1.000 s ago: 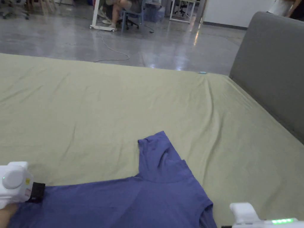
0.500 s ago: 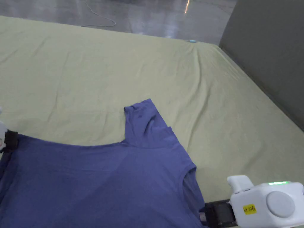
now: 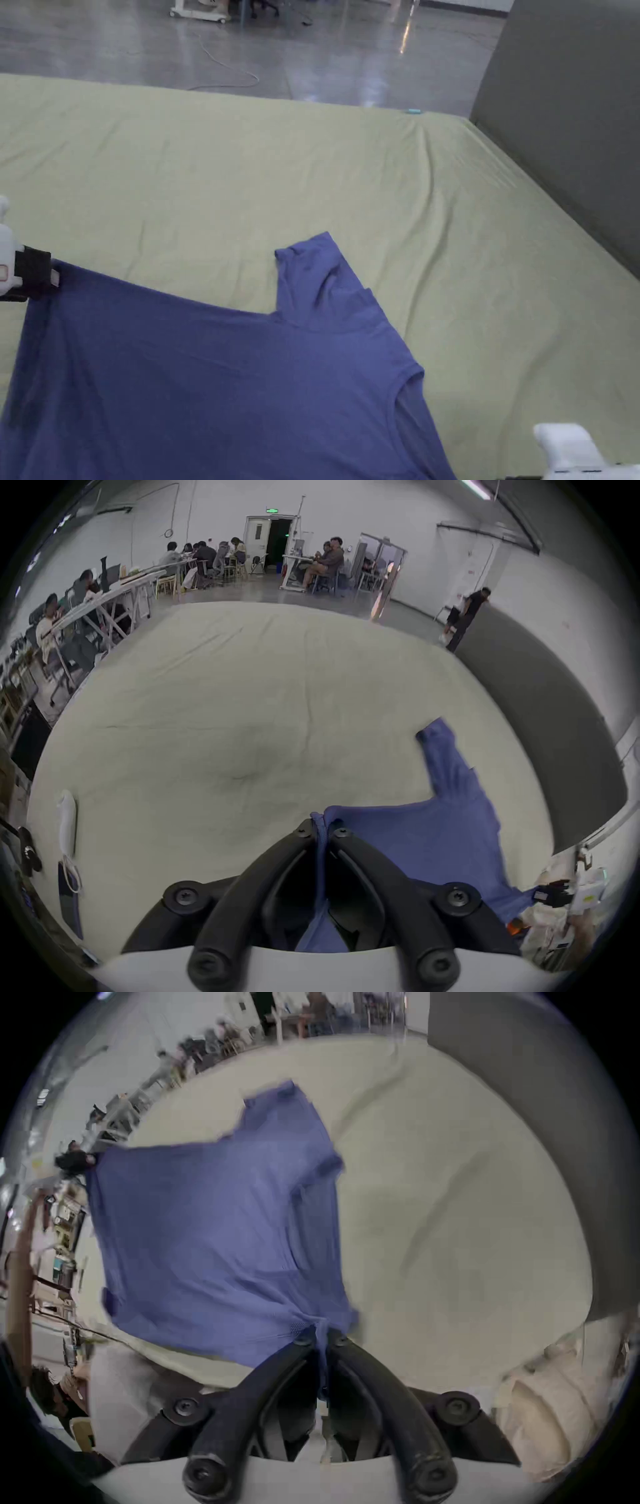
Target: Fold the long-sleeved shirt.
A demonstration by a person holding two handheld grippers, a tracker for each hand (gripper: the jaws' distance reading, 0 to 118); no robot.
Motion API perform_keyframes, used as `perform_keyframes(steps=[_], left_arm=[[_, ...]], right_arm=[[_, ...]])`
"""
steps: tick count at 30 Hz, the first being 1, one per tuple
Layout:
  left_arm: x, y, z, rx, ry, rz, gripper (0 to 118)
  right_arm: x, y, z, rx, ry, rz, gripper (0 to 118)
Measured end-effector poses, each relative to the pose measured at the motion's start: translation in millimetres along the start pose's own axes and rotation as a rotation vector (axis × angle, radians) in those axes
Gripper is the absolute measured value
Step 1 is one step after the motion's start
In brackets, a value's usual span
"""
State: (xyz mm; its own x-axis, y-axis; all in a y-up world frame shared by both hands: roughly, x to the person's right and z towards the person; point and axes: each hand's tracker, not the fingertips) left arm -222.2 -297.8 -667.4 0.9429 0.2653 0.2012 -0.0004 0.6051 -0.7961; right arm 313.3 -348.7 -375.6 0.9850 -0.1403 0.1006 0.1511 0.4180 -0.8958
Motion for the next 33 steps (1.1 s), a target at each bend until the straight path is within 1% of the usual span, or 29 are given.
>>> perform_keyframes(steps=[2, 3, 5, 7, 8, 11, 12, 14, 15, 17, 18, 20, 21, 22, 23, 25, 26, 27, 30, 31, 32, 33], left_arm=[[8, 18, 24, 0.035, -0.005, -0.018, 0], [14, 28, 38, 0.058, -0.007, -0.037, 0], [22, 49, 63, 0.107, -0.008, -0.052, 0], [27, 80, 88, 0.154, -0.006, -0.049, 0], [27, 93, 97, 0.173, -0.010, -0.035, 0], [22, 144, 127, 0.262, 0.010, 0.045, 0], [30, 154, 142, 0.300, 0.009, 0.075, 0], [29, 186, 162, 0.346, 0.010, 0.126, 0], [30, 203, 172, 0.370, 0.013, 0.131, 0], [25, 237, 184, 0.407, 0.015, 0.141, 0], [28, 251, 192, 0.451, 0.025, 0.148, 0], [28, 282, 203, 0.497, 0.055, 0.133, 0], [30, 294, 208, 0.515, 0.054, 0.138, 0], [32, 303, 210, 0.510, 0.050, 0.145, 0], [34, 312, 212, 0.522, 0.055, 0.148, 0], [26, 338, 207, 0.527, 0.066, 0.150, 0], [27, 344, 206, 0.535, 0.062, 0.153, 0], [27, 347, 205, 0.542, 0.054, 0.153, 0], [29, 350, 193, 0.542, 0.046, 0.124, 0], [28, 348, 186, 0.528, 0.056, 0.109, 0], [47, 325, 180, 0.504, 0.068, 0.099, 0], [44, 319, 170, 0.478, 0.074, 0.086, 0]], right_arm=[[-10, 32, 42, 0.049, -0.029, 0.069, 0], [-17, 47, 68, 0.149, -0.055, 0.112, 0], [-25, 82, 103, 0.223, -0.104, 0.190, 0], [-29, 127, 136, 0.321, -0.134, 0.219, 0], [-30, 145, 146, 0.333, -0.158, 0.240, 0], [-30, 214, 180, 0.437, -0.249, 0.257, 0], [-31, 239, 189, 0.465, -0.297, 0.268, 0], [-31, 287, 204, 0.509, -0.344, 0.244, 0], [-27, 312, 210, 0.537, -0.354, 0.211, 0], [-28, 357, 224, 0.564, -0.349, 0.178, 0], [-28, 377, 230, 0.591, -0.345, 0.147, 0], [-33, 413, 237, 0.598, -0.360, 0.152, 0], [-37, 432, 240, 0.610, -0.380, 0.153, 0], [-40, 446, 241, 0.607, -0.417, 0.176, 0], [-41, 459, 244, 0.614, -0.421, 0.155, 0], [-41, 476, 249, 0.630, -0.397, 0.085, 0], [-42, 484, 251, 0.641, -0.393, 0.068, 0], [-45, 489, 250, 0.653, -0.402, 0.063, 0], [-52, 494, 245, 0.651, -0.434, 0.093, 0], [-52, 494, 237, 0.643, -0.432, 0.094, 0], [-48, 490, 226, 0.620, -0.420, 0.094, 0], [-45, 486, 214, 0.591, -0.414, 0.100, 0]])
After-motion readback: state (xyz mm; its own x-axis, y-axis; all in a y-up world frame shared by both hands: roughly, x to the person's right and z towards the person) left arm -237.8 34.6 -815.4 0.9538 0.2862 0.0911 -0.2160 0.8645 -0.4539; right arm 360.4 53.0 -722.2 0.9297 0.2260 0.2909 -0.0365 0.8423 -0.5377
